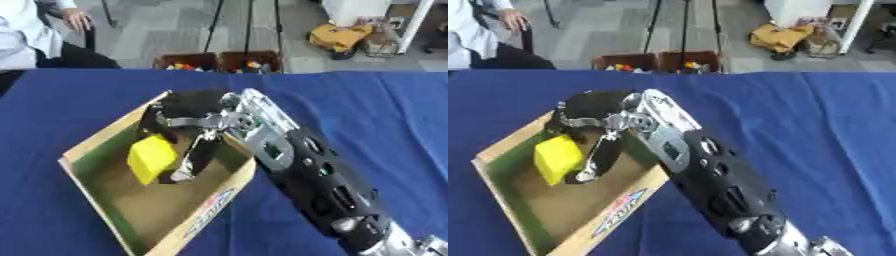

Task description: Pick up objects on the table and place them in the box.

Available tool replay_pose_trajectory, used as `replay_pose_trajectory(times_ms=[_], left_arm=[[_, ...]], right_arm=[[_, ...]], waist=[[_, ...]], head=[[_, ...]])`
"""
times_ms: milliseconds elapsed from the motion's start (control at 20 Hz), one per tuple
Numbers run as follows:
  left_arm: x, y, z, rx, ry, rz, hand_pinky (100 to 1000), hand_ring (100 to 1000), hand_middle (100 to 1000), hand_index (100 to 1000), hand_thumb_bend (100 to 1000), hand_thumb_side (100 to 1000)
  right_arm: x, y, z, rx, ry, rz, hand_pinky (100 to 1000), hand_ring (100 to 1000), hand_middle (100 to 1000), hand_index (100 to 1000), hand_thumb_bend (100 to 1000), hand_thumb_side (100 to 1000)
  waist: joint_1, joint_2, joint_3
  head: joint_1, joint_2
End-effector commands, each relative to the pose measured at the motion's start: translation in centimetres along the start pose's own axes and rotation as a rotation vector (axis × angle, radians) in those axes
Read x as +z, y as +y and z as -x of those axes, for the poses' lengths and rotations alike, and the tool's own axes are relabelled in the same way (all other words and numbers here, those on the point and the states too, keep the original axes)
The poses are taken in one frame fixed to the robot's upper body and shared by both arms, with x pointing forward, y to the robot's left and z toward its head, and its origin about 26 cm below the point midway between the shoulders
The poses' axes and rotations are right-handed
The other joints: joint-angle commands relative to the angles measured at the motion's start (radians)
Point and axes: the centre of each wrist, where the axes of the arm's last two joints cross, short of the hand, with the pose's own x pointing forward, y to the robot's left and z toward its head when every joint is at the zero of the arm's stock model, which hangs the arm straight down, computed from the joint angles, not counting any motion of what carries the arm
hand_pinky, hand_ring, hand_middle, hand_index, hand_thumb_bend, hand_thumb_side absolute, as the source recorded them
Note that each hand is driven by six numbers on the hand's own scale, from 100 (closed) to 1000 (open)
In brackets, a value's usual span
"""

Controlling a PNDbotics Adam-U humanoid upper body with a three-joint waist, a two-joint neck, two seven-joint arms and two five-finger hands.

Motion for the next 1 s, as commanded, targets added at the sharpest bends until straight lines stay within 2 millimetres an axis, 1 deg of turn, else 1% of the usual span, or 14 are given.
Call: replay_pose_trajectory(times_ms=[50, 100, 200, 300, 400, 500, 650, 750, 1000], left_arm=[[-0.7, 0.2, -0.4, -0.012, -0.021, 0.022, 738, 671, 844, 954, 100, 1000], [-0.7, 0.2, -0.4, -0.012, -0.021, 0.021, 738, 671, 844, 954, 100, 1000], [-0.7, 0.2, -0.4, -0.012, -0.021, 0.021, 738, 671, 844, 954, 100, 1000], [-0.7, 0.2, -0.4, -0.012, -0.02, 0.02, 738, 671, 844, 954, 100, 1000], [-0.7, 0.2, -0.4, -0.013, -0.019, 0.02, 737, 671, 844, 954, 100, 1000], [-0.6, 0.2, -0.4, -0.014, -0.018, 0.019, 737, 671, 843, 954, 100, 1000], [-0.6, 0.3, -0.5, -0.016, -0.016, 0.018, 737, 670, 843, 954, 100, 1000], [-0.5, 0.3, -0.5, -0.017, -0.015, 0.018, 738, 671, 843, 954, 100, 1000], [-0.5, 0.3, -0.5, -0.021, -0.015, 0.015, 737, 670, 843, 954, 100, 1000]], right_arm=[[0.5, -1.4, -0.2, 0.135, -0.132, -0.146, 864, 889, 475, 814, 541, 432], [0.6, -1.5, -0.2, 0.134, -0.134, -0.146, 872, 898, 515, 836, 552, 449], [0.8, -1.7, -0.1, 0.131, -0.137, -0.137, 881, 911, 534, 858, 574, 486], [1.2, -2.2, -0.1, 0.127, -0.137, -0.117, 889, 920, 518, 863, 584, 514], [1.8, -2.8, -0.1, 0.119, -0.132, -0.082, 892, 924, 475, 861, 586, 535], [2.5, -3.5, -0.2, 0.107, -0.125, -0.033, 893, 926, 453, 862, 585, 561], [4.0, -4.9, -0.3, 0.086, -0.114, 0.05, 897, 929, 424, 863, 583, 613], [5.1, -6.0, -0.5, 0.062, -0.106, 0.121, 903, 933, 410, 857, 574, 632], [8.4, -8.4, -1.4, -0.031, -0.102, 0.314, 916, 939, 407, 839, 536, 680]], waist=[[-0.01, -0.006, 0.001], [-0.01, -0.006, 0.001], [-0.01, -0.007, 0.002], [-0.01, -0.008, 0.002], [-0.01, -0.009, 0.001], [-0.009, -0.01, 0.001], [-0.009, -0.011, 0.001], [-0.008, -0.012, 0.0], [-0.006, -0.013, -0.005]], head=[[-0.003, -0.014], [-0.003, -0.014], [-0.003, -0.015], [-0.002, -0.016], [0.0, -0.016], [0.003, -0.017], [0.009, -0.013], [0.015, -0.011], [0.026, -0.011]])
